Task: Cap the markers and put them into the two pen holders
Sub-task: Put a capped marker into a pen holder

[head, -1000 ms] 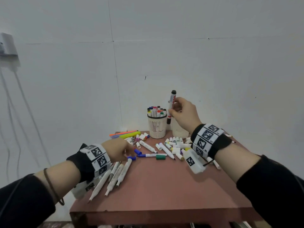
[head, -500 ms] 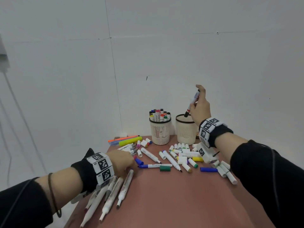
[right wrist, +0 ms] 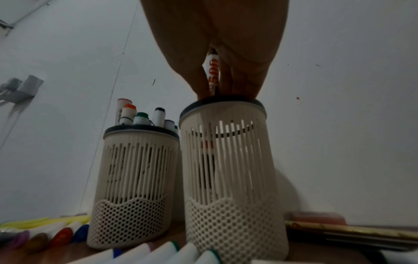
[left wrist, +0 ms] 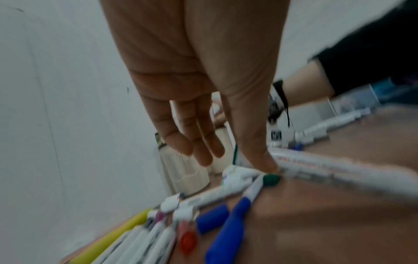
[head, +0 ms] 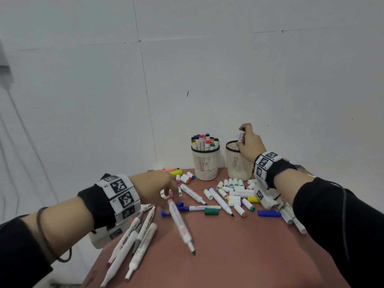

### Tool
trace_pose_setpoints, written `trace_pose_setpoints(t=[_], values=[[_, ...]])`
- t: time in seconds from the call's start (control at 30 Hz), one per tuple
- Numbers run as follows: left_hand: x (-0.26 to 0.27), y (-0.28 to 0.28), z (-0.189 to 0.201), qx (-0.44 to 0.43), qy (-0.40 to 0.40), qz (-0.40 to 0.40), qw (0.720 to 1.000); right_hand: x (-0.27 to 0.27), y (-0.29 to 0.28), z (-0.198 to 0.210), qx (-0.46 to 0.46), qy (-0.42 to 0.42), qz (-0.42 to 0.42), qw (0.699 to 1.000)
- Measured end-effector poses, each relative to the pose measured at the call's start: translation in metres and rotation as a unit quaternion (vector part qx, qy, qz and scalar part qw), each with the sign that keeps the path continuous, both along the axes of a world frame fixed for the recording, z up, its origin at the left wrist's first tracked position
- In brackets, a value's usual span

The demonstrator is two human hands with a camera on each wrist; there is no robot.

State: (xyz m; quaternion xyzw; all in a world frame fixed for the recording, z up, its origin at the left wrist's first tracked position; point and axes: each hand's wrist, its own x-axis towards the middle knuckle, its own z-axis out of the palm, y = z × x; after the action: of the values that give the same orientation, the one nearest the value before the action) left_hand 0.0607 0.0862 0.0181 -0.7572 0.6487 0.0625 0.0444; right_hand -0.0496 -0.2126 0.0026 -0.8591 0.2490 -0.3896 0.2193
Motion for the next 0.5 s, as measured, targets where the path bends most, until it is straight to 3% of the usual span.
trace_pose_setpoints(t=[0.1,0.2,0.37,0.5], values=[[-0.015,0.009,0.014,-0.096,0.128,0.046,0.986,0.004,-0.001,-0.003,0.013,0.019,0.001,1.0],[-0.035,0.021,0.022,-0.185,0.246,0.064,0.949,0.007,-0.003,-0.006,0.011,0.042,0.001,0.999],[-0.066,0.037,0.015,-0.291,0.353,0.114,0.882,0.008,-0.005,-0.006,0.018,0.087,-0.013,0.996],[-0.091,0.046,0.006,-0.305,0.446,0.145,0.829,0.0,-0.001,0.009,0.014,0.08,-0.011,0.997]])
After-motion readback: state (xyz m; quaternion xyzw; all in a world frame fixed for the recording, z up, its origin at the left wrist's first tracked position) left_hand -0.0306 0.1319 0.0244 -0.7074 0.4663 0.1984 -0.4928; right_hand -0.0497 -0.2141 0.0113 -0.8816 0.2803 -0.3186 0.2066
